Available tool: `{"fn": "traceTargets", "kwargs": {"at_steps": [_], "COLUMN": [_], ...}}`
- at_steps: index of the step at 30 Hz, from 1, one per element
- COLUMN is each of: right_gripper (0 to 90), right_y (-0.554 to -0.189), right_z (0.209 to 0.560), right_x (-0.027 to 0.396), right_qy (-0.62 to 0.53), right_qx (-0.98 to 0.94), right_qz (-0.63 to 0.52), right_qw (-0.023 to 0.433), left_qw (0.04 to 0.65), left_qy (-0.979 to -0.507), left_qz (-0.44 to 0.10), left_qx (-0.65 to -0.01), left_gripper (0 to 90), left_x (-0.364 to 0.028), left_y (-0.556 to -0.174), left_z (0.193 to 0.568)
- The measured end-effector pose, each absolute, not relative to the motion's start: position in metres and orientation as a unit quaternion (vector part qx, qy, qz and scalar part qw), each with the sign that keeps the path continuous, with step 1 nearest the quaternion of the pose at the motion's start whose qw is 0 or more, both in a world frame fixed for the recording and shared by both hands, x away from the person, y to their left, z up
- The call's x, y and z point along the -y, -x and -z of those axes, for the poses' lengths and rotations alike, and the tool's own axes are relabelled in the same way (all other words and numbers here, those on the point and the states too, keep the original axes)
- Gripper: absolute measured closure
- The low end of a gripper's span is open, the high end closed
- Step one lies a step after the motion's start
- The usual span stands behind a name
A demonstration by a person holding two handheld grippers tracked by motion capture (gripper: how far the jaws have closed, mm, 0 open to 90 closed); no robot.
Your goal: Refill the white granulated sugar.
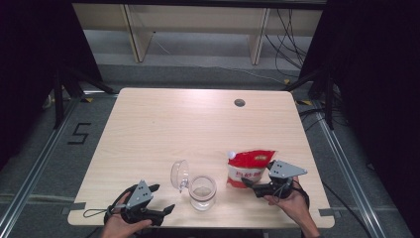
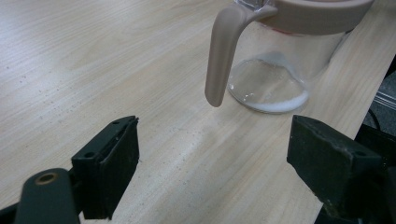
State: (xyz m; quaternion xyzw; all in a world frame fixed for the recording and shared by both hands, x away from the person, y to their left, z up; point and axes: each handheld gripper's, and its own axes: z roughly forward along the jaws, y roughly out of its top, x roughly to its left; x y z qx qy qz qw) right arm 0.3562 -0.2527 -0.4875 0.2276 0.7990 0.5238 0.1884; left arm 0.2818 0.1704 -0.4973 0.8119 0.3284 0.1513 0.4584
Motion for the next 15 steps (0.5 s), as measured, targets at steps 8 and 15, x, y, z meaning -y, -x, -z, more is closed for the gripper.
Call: {"fn": "traceTargets", "kwargs": {"at_steps": [8,15], "right_gripper": [29.8,31.7], "right_y": [-0.35,-0.329], "right_z": [0.484,0.482], "right_x": [0.25,0.233], "right_qy": [-0.263,-0.361], "right_qx": [-0.795,-0.766], "right_qz": [-0.515,-0.488], "right_qw": [0.182,0.21], "left_qw": [0.463,0.458], "left_qy": [-0.803,-0.804], "left_qz": [-0.163,-0.171], "left_qx": [-0.339,-0.338], "left_gripper": [17.6,18.0], "left_x": [-0.173,-0.176], "left_y": [-0.282,-0.283], "left_z": [0.496,0.495]}}
